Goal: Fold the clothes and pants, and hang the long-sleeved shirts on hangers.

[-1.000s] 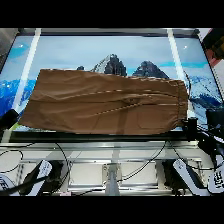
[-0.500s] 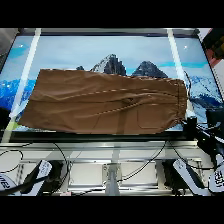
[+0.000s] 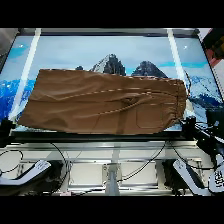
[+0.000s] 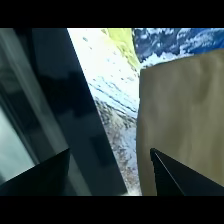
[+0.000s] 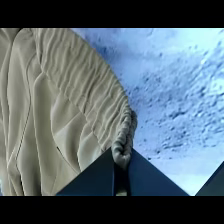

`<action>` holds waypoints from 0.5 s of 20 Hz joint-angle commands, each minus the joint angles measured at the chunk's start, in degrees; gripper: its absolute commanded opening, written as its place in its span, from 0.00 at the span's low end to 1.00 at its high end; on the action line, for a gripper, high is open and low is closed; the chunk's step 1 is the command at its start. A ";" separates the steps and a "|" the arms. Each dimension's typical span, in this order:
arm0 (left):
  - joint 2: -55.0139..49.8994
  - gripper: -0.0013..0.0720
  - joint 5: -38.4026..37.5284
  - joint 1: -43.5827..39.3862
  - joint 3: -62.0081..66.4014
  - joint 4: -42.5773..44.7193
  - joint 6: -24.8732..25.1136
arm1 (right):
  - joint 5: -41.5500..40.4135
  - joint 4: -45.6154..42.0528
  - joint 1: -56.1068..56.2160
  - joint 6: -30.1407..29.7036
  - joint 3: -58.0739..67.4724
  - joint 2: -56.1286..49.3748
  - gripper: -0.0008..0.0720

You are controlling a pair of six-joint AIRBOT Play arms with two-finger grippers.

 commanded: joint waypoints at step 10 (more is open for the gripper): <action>-18.01 0.23 6.16 0.50 0.02 -29.68 25.40 | 0.79 0.07 0.00 -0.09 0.07 0.02 0.05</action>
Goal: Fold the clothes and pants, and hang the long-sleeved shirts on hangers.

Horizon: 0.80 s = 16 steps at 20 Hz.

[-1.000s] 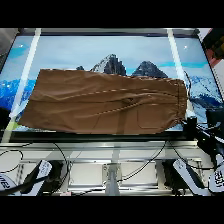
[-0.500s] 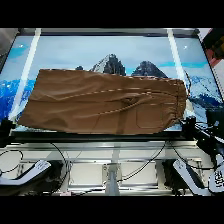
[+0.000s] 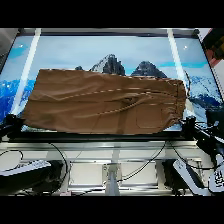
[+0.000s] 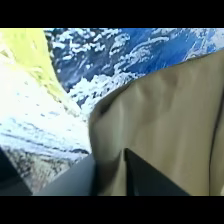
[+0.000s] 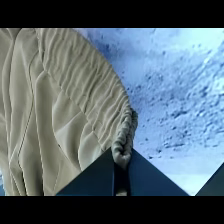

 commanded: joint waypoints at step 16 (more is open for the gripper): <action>25.20 0.03 -7.52 -2.43 9.86 -0.07 5.35 | 33.40 -35.30 0.63 12.28 38.47 0.07 0.05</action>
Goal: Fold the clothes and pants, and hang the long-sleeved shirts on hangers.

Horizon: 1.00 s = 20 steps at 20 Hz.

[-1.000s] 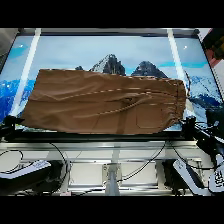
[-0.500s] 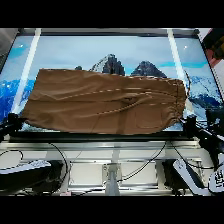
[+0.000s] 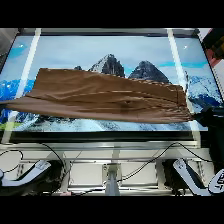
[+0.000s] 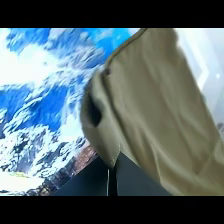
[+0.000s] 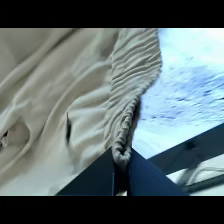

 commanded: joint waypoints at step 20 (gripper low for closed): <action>-21.16 0.03 54.27 -41.27 14.99 8.17 -23.61 | -39.39 -18.67 32.57 32.61 13.94 -19.96 0.05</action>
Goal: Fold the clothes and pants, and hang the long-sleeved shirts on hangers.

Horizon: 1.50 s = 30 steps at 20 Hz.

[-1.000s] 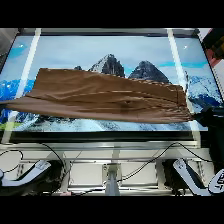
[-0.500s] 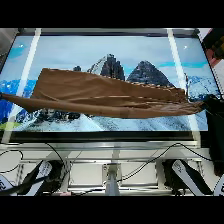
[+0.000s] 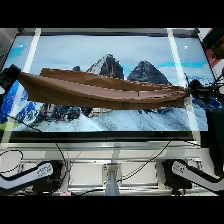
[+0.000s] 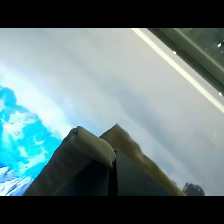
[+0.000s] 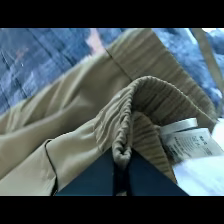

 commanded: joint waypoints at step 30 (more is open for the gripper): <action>-21.44 0.76 22.38 -9.38 7.54 0.02 -37.55 | -42.95 6.29 5.99 32.85 0.02 -18.43 0.61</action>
